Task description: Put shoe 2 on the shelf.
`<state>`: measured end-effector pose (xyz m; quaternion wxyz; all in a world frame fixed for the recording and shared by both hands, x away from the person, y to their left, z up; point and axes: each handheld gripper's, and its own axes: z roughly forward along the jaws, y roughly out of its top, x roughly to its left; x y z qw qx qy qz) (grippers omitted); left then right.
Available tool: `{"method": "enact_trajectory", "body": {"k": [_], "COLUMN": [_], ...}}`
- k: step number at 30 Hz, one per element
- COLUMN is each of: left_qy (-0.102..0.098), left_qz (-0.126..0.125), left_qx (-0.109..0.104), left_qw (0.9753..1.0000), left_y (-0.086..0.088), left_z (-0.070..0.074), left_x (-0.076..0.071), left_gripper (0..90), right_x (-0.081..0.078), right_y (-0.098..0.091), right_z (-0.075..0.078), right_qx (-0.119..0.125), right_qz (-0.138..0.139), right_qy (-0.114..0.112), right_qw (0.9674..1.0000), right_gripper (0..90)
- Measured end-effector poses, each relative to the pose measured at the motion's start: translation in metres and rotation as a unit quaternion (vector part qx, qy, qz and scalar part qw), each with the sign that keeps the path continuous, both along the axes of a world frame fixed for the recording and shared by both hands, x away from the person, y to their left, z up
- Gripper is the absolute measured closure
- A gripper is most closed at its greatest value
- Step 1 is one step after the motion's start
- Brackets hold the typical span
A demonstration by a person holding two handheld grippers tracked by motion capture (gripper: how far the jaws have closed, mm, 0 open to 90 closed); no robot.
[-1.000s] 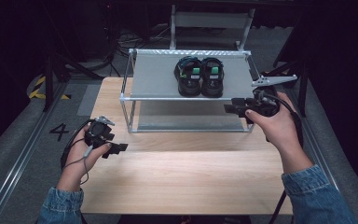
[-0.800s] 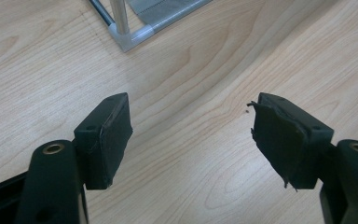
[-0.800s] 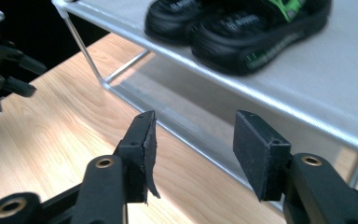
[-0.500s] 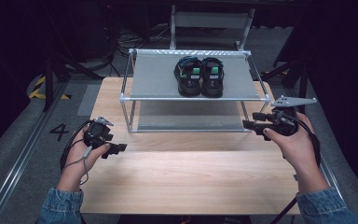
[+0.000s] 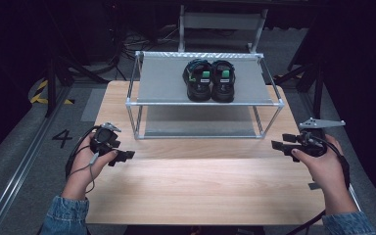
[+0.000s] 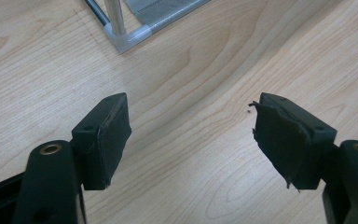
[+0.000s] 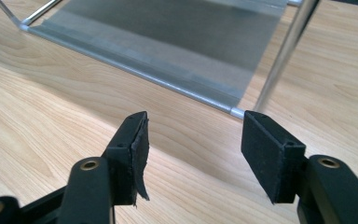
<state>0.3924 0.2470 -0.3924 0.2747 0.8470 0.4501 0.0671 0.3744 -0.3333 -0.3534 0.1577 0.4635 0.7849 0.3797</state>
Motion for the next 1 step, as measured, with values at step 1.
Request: {"method": "enact_trajectory", "body": {"k": [1], "left_qy": [-0.001], "left_qz": [0.0], "left_qx": [0.0], "left_qw": [1.0], "left_y": [-0.0002], "left_z": [0.0001], "left_x": [0.0001], "left_gripper": [27.3], "right_x": [-0.0005], "right_y": [-0.0015], "right_z": [-0.0008], "right_qx": [0.0], "right_qz": [-0.002], "right_qy": [-0.001], "right_qw": [1.0], "right_gripper": [42.0]}}
